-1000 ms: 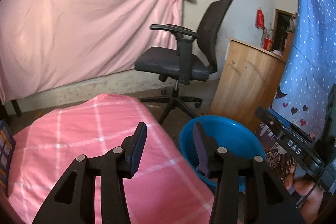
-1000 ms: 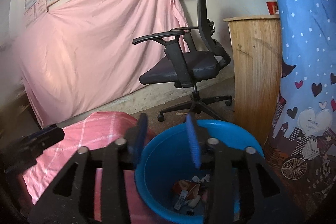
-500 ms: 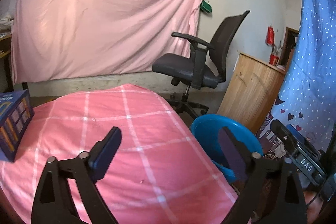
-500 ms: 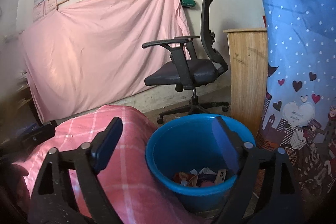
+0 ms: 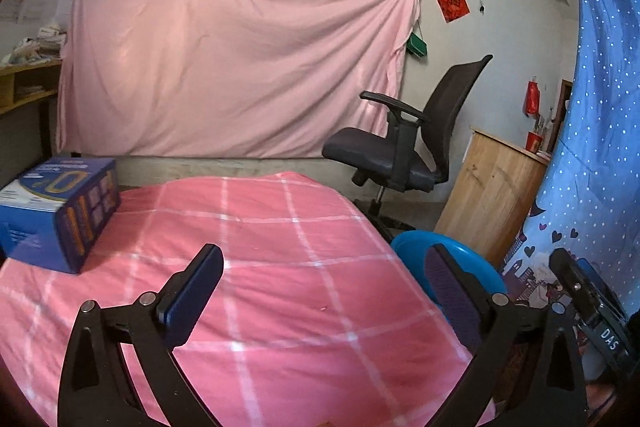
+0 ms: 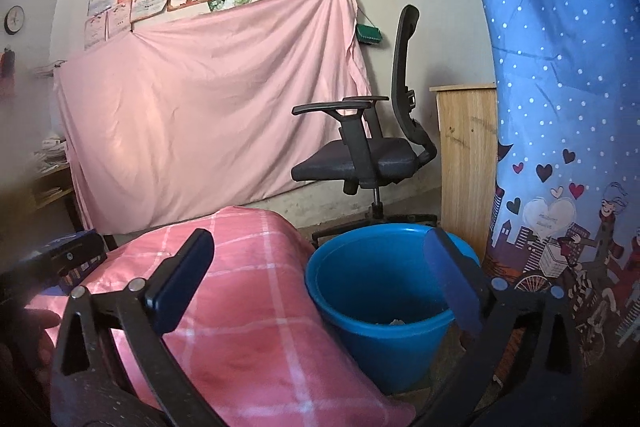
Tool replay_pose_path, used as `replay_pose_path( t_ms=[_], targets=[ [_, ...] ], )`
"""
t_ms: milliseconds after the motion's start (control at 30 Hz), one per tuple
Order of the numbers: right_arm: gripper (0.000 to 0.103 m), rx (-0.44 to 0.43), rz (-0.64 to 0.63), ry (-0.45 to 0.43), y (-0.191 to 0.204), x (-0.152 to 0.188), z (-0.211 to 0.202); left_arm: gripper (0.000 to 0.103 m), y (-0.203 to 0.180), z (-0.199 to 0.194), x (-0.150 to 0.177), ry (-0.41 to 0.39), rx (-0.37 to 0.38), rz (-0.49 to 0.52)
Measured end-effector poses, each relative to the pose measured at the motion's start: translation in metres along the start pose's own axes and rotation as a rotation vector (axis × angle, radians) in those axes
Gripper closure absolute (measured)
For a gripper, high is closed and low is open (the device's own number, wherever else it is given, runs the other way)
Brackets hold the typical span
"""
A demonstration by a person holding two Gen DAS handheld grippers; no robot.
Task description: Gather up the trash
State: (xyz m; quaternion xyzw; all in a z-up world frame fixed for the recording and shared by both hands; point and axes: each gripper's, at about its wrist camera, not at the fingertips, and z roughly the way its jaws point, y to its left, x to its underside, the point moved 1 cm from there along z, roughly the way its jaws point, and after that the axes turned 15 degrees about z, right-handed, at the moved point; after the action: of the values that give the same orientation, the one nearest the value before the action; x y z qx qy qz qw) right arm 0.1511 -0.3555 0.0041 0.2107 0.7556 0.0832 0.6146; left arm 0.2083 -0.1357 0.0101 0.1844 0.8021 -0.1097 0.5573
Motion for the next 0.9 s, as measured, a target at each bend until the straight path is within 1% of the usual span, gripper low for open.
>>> replay_pose_path(
  t_ms=[233,433,567,767,900],
  targets=[
    [0.000,-0.005,-0.015,-0.019,0.018,0.011,-0.031,0.004,0.011,-0.032,0.011,-0.026,-0.029,0.014],
    [0.000,-0.006,-0.020,-0.010,0.031,0.029,-0.062,0.004,0.021,-0.067,0.023,-0.041,-0.060,0.025],
    [0.000,-0.011,-0.029,-0.004,0.040,0.040,-0.081,0.004,0.024,-0.086,0.034,-0.035,-0.075,0.026],
    [0.000,-0.032,-0.053,0.014,0.053,0.051,-0.101,0.004,0.028,-0.110,0.053,-0.012,-0.099,0.065],
    [0.000,-0.046,-0.063,0.024,0.058,0.059,-0.112,0.004,0.032,-0.128,0.064,-0.019,-0.131,0.067]
  ],
)
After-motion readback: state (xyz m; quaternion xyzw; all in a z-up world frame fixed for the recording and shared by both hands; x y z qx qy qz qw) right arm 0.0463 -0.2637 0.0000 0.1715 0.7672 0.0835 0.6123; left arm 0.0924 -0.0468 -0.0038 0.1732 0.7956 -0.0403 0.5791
